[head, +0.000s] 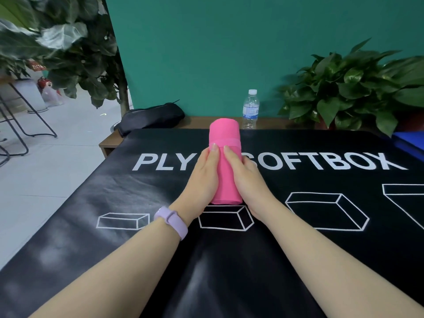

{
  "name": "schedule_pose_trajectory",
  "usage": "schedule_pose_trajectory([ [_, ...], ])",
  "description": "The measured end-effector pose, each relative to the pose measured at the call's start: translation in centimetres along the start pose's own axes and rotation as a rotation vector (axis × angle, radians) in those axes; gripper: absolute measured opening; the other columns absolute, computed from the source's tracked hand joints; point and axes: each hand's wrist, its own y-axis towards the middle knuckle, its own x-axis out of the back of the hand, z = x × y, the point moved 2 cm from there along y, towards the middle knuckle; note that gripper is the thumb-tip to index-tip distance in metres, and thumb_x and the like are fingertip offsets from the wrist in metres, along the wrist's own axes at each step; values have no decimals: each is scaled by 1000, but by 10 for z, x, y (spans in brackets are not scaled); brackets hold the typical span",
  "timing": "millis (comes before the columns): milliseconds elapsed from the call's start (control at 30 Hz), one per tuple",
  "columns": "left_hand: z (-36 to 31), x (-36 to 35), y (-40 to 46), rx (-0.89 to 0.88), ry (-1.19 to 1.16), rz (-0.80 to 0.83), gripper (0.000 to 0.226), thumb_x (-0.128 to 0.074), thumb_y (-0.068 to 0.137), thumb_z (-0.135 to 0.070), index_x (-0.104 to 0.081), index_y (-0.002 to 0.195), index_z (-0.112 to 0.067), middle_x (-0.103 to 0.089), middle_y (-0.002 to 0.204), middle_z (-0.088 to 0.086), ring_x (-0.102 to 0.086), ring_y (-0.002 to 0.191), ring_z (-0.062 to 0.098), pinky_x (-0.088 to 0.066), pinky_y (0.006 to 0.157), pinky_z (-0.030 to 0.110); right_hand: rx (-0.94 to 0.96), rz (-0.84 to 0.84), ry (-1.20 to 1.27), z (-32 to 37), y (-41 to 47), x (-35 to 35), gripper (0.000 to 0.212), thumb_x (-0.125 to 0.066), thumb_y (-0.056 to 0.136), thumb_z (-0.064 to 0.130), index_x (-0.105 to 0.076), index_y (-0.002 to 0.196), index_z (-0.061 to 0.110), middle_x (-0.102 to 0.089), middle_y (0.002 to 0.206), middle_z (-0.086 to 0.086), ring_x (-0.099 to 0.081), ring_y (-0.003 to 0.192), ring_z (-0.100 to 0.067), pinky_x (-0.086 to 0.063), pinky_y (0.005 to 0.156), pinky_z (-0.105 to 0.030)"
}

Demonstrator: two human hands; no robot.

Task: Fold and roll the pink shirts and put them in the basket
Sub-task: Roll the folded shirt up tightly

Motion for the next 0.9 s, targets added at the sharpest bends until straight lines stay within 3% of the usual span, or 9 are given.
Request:
schedule_pose_trajectory([
  [67, 1, 0, -3, -16, 41, -42, 42, -27, 103, -59, -60, 114, -34, -65, 103, -20, -62, 92, -11, -45, 67, 3, 29, -7, -32, -1, -2, -1, 52, -60, 88, 68, -62, 116, 24, -72, 108, 3, -71, 97, -16, -57, 92, -43],
  [200, -1, -4, -9, -15, 129, -75, 41, -26, 104, -57, -57, 114, -33, -63, 97, -25, -60, 89, -12, -40, 65, 1, 106, 13, -101, -2, -6, 1, 50, -56, 93, 65, -65, 115, 21, -74, 103, 2, -72, 93, -15, -58, 88, -40],
  [367, -14, -9, -14, 103, 155, -64, 43, -29, 105, -55, -60, 113, -27, -67, 109, -6, -64, 92, -1, -45, 74, 19, 64, -3, -158, 9, -18, 1, 51, -48, 99, 59, -60, 118, 14, -70, 108, -4, -68, 97, -20, -56, 90, -40],
  [433, -24, -11, -16, 170, 179, -26, 48, -29, 106, -51, -60, 119, -17, -65, 118, 3, -64, 100, 8, -48, 84, 26, 0, -12, -185, 17, -26, 2, 52, -46, 100, 60, -55, 120, 13, -67, 110, -3, -66, 98, -20, -55, 89, -37],
  [533, -51, -26, -25, 192, 294, 26, 55, -28, 108, -46, -55, 131, -5, -58, 131, 10, -59, 111, 24, -44, 94, 35, -96, -46, -144, 28, -45, 19, 61, -43, 99, 62, -52, 129, 8, -65, 116, -7, -65, 103, -23, -54, 96, -43],
  [633, -83, -65, -42, 164, 307, 66, 52, -29, 106, -50, -53, 136, -15, -57, 127, 2, -58, 102, 13, -44, 82, 28, -70, -123, -166, 47, -73, 59, 69, -38, 99, 65, -48, 134, 7, -62, 124, -9, -62, 109, -25, -51, 100, -44],
  [700, -107, -104, -55, 125, 293, 119, 49, -30, 106, -49, -55, 133, -18, -60, 124, 2, -59, 96, 7, -44, 74, 24, -44, -213, -184, 61, -95, 97, 66, -35, 100, 66, -50, 127, 7, -61, 126, -11, -61, 109, -26, -50, 98, -42],
  [800, -142, -176, -77, 74, 287, 214, 51, -29, 106, -47, -53, 138, -16, -57, 124, -1, -57, 107, 17, -44, 91, 33, -32, -367, -190, 80, -132, 164, 66, -33, 99, 67, -51, 125, 9, -62, 120, -9, -60, 100, -26, -48, 87, -37],
  [900, -179, -256, -105, 12, 298, 342, 53, -30, 106, -48, -51, 142, -14, -56, 130, 2, -56, 114, 22, -43, 102, 38, -25, -493, -168, 96, -176, 241, 80, -34, 95, 72, -49, 140, 7, -60, 132, -12, -60, 108, -27, -47, 93, -37],
])
